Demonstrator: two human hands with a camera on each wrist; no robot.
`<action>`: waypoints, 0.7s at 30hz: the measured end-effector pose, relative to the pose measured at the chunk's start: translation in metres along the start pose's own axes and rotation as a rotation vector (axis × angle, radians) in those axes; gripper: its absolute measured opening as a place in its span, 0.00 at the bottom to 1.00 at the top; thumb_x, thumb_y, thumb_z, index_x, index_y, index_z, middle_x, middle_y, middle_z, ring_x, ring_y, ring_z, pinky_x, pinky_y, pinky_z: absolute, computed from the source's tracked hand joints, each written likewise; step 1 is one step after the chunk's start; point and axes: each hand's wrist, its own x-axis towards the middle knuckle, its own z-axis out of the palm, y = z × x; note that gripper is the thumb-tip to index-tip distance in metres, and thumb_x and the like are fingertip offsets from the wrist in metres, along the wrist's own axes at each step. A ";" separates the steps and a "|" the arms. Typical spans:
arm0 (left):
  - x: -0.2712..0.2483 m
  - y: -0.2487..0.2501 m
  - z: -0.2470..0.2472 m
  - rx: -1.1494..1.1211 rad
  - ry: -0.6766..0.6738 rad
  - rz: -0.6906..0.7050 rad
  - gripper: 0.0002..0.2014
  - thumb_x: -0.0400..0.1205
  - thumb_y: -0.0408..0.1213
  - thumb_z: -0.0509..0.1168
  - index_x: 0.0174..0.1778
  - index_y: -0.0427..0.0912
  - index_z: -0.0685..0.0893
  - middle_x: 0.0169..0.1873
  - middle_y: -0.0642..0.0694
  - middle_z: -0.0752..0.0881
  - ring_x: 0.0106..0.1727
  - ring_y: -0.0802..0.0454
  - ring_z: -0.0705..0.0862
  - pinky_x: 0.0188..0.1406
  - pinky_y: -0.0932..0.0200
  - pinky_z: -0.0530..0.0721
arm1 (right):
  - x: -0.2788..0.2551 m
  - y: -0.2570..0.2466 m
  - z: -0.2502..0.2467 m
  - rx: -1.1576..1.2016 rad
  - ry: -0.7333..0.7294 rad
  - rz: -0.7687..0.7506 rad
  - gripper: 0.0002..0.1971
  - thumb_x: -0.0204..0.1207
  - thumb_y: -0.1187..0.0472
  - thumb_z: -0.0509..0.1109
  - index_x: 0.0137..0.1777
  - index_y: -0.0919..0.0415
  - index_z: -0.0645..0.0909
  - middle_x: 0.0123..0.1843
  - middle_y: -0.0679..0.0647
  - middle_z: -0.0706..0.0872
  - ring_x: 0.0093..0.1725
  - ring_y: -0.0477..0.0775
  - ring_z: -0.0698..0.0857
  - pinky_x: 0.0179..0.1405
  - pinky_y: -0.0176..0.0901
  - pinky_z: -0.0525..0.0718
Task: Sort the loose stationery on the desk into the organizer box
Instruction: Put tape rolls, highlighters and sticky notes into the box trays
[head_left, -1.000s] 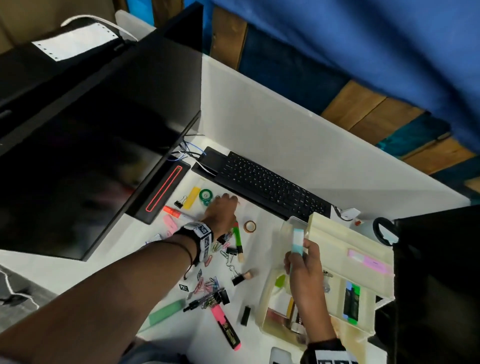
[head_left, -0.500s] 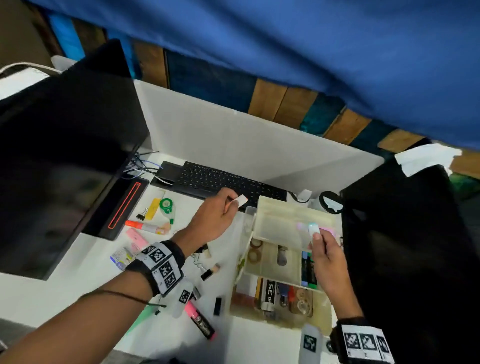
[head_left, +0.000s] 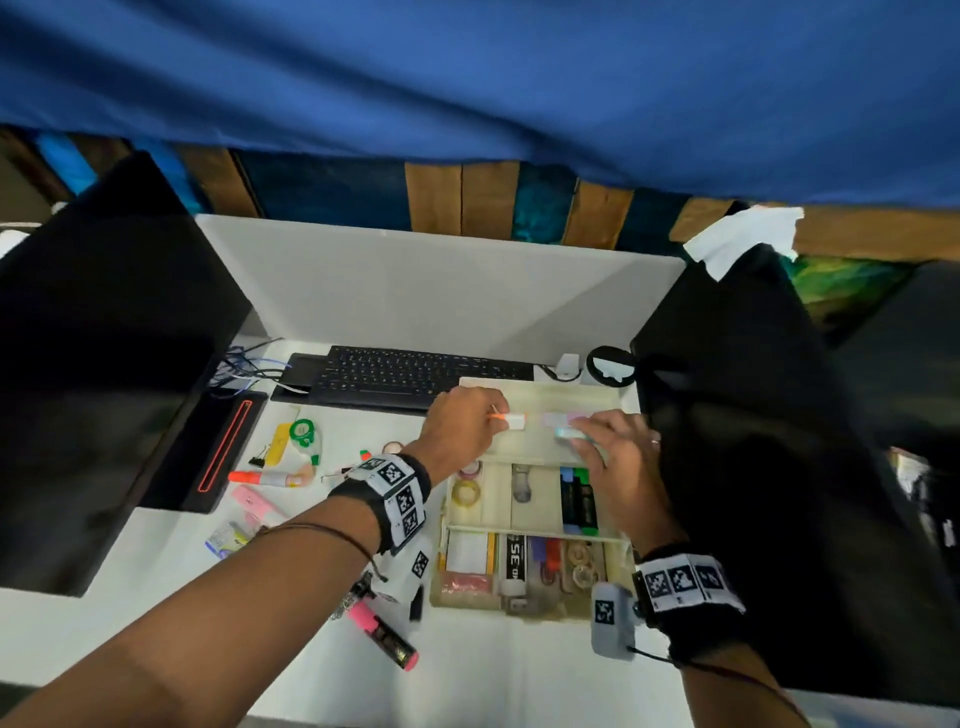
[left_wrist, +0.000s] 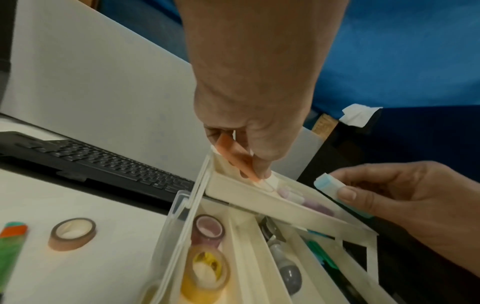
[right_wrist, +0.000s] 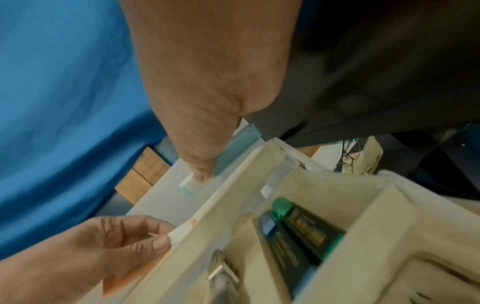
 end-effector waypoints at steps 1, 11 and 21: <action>0.000 0.001 0.004 0.038 0.006 -0.006 0.09 0.82 0.49 0.75 0.57 0.57 0.91 0.45 0.52 0.94 0.48 0.49 0.91 0.59 0.47 0.87 | 0.000 0.000 0.003 -0.007 0.003 -0.026 0.10 0.85 0.52 0.70 0.62 0.45 0.90 0.59 0.43 0.86 0.58 0.52 0.80 0.60 0.57 0.77; 0.002 0.010 0.021 0.348 0.082 0.099 0.11 0.87 0.49 0.68 0.63 0.61 0.89 0.56 0.49 0.86 0.61 0.44 0.80 0.62 0.44 0.78 | 0.003 0.002 0.019 0.037 -0.062 -0.064 0.11 0.84 0.57 0.71 0.62 0.54 0.91 0.56 0.49 0.88 0.56 0.53 0.82 0.54 0.57 0.84; 0.001 0.015 0.018 0.362 0.040 0.137 0.14 0.85 0.47 0.70 0.67 0.53 0.86 0.58 0.48 0.83 0.60 0.45 0.84 0.63 0.46 0.80 | 0.017 0.004 0.016 0.103 -0.161 0.042 0.06 0.78 0.60 0.80 0.53 0.53 0.92 0.53 0.47 0.91 0.56 0.50 0.85 0.58 0.54 0.87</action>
